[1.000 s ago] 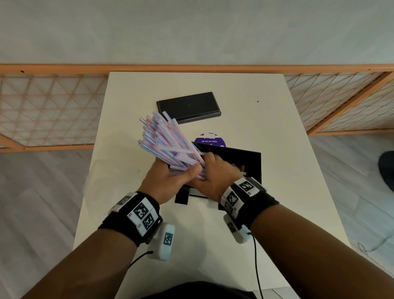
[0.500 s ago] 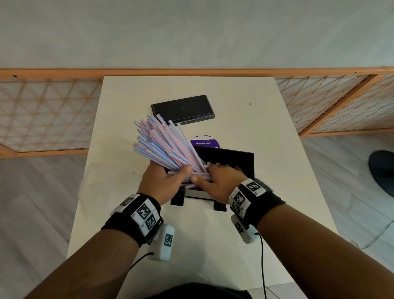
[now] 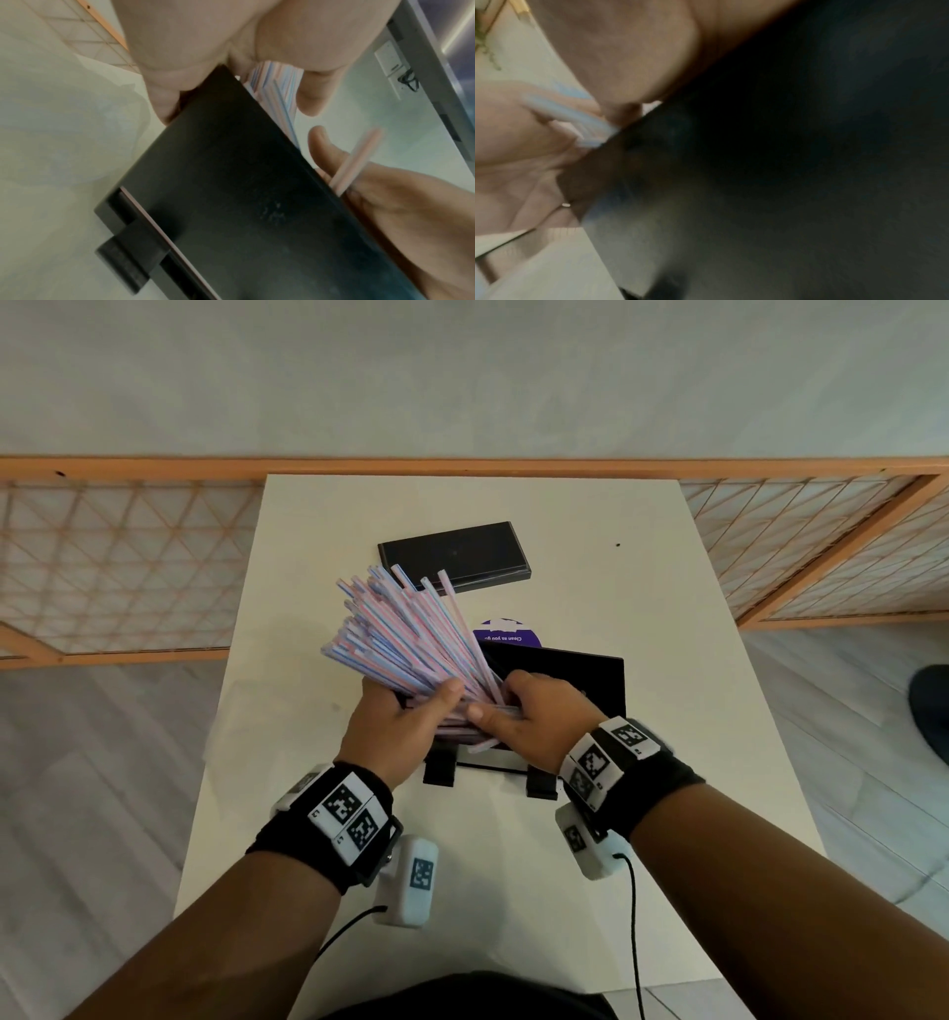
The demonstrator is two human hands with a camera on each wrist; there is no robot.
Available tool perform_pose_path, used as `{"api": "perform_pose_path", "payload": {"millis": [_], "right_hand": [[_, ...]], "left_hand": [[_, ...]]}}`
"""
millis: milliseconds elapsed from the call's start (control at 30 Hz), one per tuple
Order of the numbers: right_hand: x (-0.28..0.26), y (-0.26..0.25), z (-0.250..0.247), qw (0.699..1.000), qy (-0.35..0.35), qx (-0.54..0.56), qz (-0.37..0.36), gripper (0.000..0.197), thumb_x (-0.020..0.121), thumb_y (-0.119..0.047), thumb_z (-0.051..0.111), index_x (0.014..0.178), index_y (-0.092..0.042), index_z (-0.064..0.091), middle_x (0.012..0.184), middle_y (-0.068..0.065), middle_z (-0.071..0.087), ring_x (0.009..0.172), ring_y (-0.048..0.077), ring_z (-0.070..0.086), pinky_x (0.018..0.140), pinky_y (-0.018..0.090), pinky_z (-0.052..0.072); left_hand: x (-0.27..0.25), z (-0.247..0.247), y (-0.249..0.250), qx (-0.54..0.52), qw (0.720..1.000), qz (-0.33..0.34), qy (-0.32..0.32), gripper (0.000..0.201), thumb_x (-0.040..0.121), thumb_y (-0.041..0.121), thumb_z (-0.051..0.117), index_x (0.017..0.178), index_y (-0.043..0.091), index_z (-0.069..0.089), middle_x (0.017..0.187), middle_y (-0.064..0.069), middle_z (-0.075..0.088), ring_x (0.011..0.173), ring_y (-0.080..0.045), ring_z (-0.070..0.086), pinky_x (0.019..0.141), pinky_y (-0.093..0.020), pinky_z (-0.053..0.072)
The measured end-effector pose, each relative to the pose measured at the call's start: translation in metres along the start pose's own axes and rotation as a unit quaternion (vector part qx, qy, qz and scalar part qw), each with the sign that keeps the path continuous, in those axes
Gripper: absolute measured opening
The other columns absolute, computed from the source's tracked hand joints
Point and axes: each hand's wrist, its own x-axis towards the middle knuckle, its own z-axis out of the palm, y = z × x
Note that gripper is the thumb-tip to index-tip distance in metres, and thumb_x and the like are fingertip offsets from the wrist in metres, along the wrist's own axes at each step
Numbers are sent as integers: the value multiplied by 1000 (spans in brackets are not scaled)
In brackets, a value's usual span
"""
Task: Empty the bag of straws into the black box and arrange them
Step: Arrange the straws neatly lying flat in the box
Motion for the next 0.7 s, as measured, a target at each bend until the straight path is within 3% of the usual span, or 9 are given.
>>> {"api": "perform_pose_path", "payload": {"millis": [100, 167, 233, 333, 400, 533, 600, 700], "right_hand": [[-9, 7, -6, 1000, -3, 19, -4, 66, 75, -83, 41, 97, -23, 55, 87, -5, 62, 77, 13, 60, 69, 32, 52], [-15, 9, -7, 999, -16, 29, -22, 54, 84, -71, 48, 102, -21, 57, 83, -6, 62, 73, 11, 59, 67, 29, 49], [-20, 12, -8, 998, -15, 48, -43, 42, 89, -59, 55, 104, -20, 58, 82, -6, 62, 72, 10, 59, 66, 26, 45], [-24, 19, -8, 996, -23, 74, -50, 33, 87, -52, 62, 105, -26, 58, 85, -10, 63, 75, 7, 60, 68, 22, 44], [-22, 22, -5, 997, -19, 59, -40, 40, 85, -61, 56, 109, -29, 60, 87, -11, 63, 77, 6, 59, 70, 22, 44], [-14, 13, 1, 998, -10, 7, -64, 72, 72, -85, 28, 101, -29, 62, 86, -8, 58, 79, 11, 56, 73, 28, 48], [-11, 6, 3, 996, -27, 12, -80, 69, 72, -85, 26, 94, -28, 58, 83, -9, 56, 78, 11, 55, 72, 29, 47], [-7, 2, 8, 995, -43, -19, -87, 67, 71, -86, 21, 94, -31, 51, 89, -8, 55, 83, 14, 54, 77, 32, 49]], "left_hand": [[-7, -2, 7, -15, 999, 33, -2, 61, 87, 55, 70, 140, 36, 45, 138, 15, 57, 123, -2, 56, 106, -25, 40], [-11, -2, 12, 5, 999, 28, -39, 42, 97, 46, 61, 134, 43, 41, 135, 18, 53, 114, 7, 53, 99, -15, 35], [-12, -1, 15, 13, 998, 23, -51, 38, 100, 46, 54, 135, 44, 38, 130, 20, 51, 112, 5, 50, 96, -13, 32], [-12, -4, 19, -10, 998, 12, -57, 69, 91, 63, 46, 152, 33, 32, 136, 16, 49, 124, -5, 48, 104, -21, 32], [-12, -5, 20, -22, 998, 6, -66, 83, 83, 67, 41, 156, 29, 27, 139, 16, 47, 127, -4, 46, 105, -21, 30], [-11, -5, 18, -55, 996, 10, -68, 83, 87, 69, 40, 158, 29, 26, 149, 13, 46, 132, -4, 46, 110, -22, 32], [-9, -5, 13, -68, 995, 16, -65, 82, 91, 74, 40, 159, 31, 25, 154, 12, 45, 138, -5, 45, 119, -29, 31], [-6, -5, 8, -88, 994, 16, -65, 87, 84, 77, 43, 158, 32, 29, 153, 13, 47, 139, -3, 46, 120, -31, 32]]}}
